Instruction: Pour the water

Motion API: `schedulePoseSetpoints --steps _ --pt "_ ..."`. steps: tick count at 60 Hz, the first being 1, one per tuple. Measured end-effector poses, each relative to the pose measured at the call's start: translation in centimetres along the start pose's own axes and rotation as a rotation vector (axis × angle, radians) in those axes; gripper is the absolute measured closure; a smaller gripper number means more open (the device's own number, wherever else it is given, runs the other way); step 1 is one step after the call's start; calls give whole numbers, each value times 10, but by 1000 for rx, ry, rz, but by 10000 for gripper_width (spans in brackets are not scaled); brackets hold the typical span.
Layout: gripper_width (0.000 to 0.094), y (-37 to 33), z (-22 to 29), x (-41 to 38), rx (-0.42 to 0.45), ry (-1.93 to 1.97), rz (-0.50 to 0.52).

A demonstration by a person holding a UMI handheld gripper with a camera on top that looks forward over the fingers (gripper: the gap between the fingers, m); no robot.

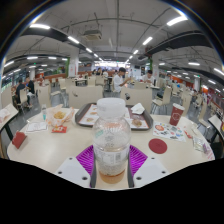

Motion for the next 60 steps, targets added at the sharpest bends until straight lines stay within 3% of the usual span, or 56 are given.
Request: schedulePoseSetpoints --steps 7,19,25,34,49,60 --pt "518 -1 25 -44 32 70 87" --pt "519 17 98 -94 190 554 322" --pt "517 19 134 -97 261 884 441" --pt "518 49 148 -73 328 1356 566" --pt "519 90 120 -53 357 1902 622" --pt "518 100 103 -51 320 1979 611"
Point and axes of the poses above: the point between the fingertips, and its own axes, seen from behind it with the camera up: x to the right, z up, y forward, the way the camera looks, the point moved 8 cm from there along -y, backward, against the way the camera looks, and after that the axes turned 11 degrees about z, right-handed, at the moved point
